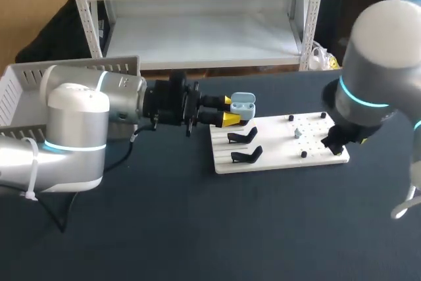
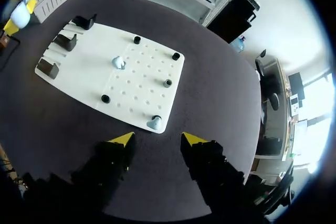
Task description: Pick up each earbud case from the left stands, insert the matching earbuds, close the lid, and place the case in the box.
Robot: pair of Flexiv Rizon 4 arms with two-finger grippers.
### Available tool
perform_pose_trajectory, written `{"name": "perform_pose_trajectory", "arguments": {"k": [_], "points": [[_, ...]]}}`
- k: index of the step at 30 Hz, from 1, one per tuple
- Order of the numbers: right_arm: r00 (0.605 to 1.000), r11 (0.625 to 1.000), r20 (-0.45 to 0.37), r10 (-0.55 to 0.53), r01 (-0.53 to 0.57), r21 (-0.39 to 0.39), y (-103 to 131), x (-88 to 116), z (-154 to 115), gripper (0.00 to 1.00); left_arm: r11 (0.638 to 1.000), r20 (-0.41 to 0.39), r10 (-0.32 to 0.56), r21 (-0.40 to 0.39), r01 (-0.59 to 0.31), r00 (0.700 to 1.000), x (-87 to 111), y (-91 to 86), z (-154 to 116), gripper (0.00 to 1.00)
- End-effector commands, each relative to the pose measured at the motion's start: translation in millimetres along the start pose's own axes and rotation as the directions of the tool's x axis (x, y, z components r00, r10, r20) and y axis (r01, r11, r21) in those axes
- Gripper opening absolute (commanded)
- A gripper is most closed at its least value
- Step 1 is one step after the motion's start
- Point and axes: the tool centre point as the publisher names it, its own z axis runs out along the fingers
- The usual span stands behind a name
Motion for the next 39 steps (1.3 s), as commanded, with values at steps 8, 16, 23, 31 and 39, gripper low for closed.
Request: {"name": "perform_pose_trajectory", "arguments": {"k": [8, 16, 23, 31, 39], "points": [[0.994, 0.993, -0.089, 0.056, -0.046, 0.111, 11.8, -9.5, 14.2, 0.49, 1.0, 0.002, 0.002, -0.005, -0.002, 1.0, 0.4, -1.6, 0.0, 0.0], [0.987, 0.987, -0.118, 0.104, -0.088, 0.132, 8.5, -8.6, 20.7, 0.5, 1.0, 0.002, 0.002, -0.005, -0.002, 1.0, 0.4, -1.6, 0.0, 0.0], [0.985, 0.984, -0.121, 0.122, -0.104, 0.142, 6.3, -4.3, 27.0, 0.46, 1.0, 0.002, 0.002, -0.005, -0.002, 1.0, 0.4, -1.6, 0.0, 0.0], [0.986, 0.982, -0.108, 0.13, -0.113, 0.149, 6.0, -3.4, 30.3, 0.39, 1.0, 0.002, 0.002, -0.005, -0.002, 1.0, 0.4, -1.6, 0.0, 0.0], [0.986, 0.981, -0.102, 0.136, -0.119, 0.152, 3.6, -2.5, 33.8, 0.33, 1.0, 0.002, 0.002, -0.005, -0.002, 1.0, 0.4, -1.6, 0.0, 0.0]]}}
